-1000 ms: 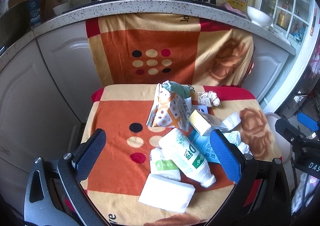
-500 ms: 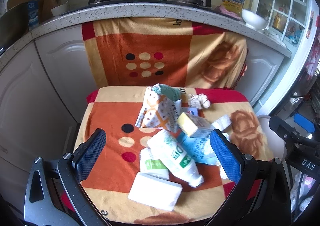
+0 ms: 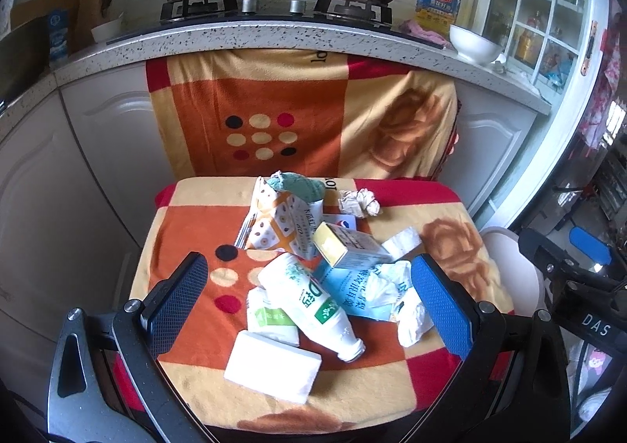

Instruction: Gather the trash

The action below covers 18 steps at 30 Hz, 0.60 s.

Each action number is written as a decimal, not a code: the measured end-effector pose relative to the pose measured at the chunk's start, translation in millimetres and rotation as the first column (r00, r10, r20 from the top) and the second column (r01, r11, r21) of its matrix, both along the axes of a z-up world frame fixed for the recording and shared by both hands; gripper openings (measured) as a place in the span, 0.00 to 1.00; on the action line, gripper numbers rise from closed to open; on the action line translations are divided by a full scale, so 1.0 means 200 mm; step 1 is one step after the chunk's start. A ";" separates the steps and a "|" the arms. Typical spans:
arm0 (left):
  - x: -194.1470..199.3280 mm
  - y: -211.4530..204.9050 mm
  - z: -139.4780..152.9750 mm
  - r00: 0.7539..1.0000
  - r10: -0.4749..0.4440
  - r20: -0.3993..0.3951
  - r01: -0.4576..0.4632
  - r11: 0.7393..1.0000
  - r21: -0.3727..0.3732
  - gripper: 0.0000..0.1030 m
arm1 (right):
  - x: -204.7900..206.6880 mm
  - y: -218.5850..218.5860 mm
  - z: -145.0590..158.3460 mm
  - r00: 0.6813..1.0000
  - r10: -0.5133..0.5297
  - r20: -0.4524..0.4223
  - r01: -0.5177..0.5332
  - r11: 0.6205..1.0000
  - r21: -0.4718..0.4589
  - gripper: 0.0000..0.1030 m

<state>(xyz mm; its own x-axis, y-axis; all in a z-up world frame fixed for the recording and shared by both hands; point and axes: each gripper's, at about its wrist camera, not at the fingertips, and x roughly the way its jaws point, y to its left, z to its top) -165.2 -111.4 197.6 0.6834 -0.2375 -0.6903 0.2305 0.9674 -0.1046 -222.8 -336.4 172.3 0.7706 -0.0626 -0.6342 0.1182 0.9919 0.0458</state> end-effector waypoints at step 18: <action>-0.02 -0.04 -0.01 1.000 -0.024 0.000 0.024 1.000 0.004 0.99 | -0.02 -0.04 -0.02 1.000 -0.017 -0.016 0.017 1.000 0.006 1.00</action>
<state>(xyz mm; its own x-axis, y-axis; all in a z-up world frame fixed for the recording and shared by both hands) -168.7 -120.1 196.4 0.6772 -0.2510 -0.6916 0.2537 0.9620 -0.1007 -227.0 -343.8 168.1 0.7592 -0.0713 -0.6470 0.1354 0.9895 0.0498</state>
